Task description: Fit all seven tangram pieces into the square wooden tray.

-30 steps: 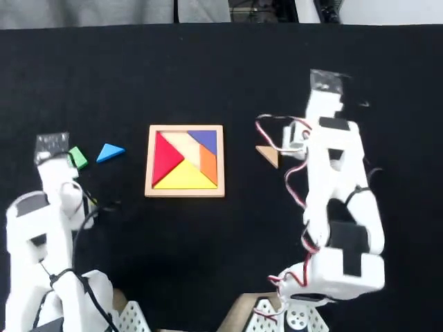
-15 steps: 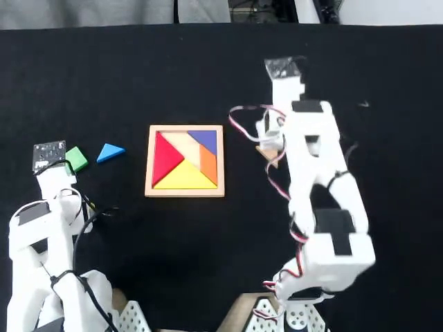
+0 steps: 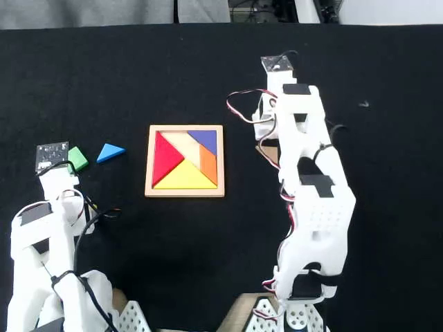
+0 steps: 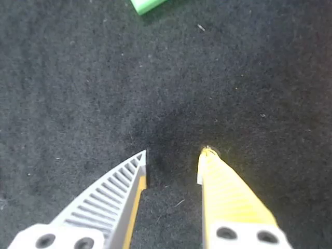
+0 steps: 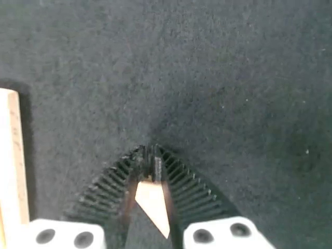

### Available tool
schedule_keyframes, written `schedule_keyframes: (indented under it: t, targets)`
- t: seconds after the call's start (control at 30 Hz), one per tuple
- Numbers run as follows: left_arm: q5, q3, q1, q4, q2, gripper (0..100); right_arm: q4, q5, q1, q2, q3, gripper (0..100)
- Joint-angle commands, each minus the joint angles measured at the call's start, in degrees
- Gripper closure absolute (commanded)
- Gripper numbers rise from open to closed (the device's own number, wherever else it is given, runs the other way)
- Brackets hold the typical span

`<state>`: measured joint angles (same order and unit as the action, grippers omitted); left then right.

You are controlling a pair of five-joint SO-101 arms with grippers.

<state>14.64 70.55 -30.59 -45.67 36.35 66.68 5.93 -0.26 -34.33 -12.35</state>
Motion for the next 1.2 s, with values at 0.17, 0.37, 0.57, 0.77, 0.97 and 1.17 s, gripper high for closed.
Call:
schedule_keyframes:
  t: [0.17, 0.37, 0.57, 0.77, 0.97, 1.17]
  targets:
    - [-0.44, -0.4, 0.92, 0.79, 0.0, 83, 1.58, -0.09, -2.11, 0.22, -3.47, 97.1]
    - [-0.44, -0.48, 0.92, 0.79, 0.0, 83, 8.53, 0.0, -6.07, 0.4, -3.91, 97.1]
    - [-0.44, -0.4, 0.92, 0.79, 0.0, 83, 14.24, 0.09, -6.42, 0.31, -3.38, 97.2]
    - [-0.35, -0.31, 0.92, 0.79, 0.0, 83, 23.91, 5.54, -5.54, 0.57, -2.07, 98.8]
    - [-0.35, -0.31, 0.92, 0.79, 0.0, 83, 21.01, 8.88, 1.32, 4.88, 6.73, 98.8]
    - [-0.35, -0.31, 0.92, 0.79, 0.0, 83, 14.42, 8.97, 3.43, 24.84, 20.79, 98.8]
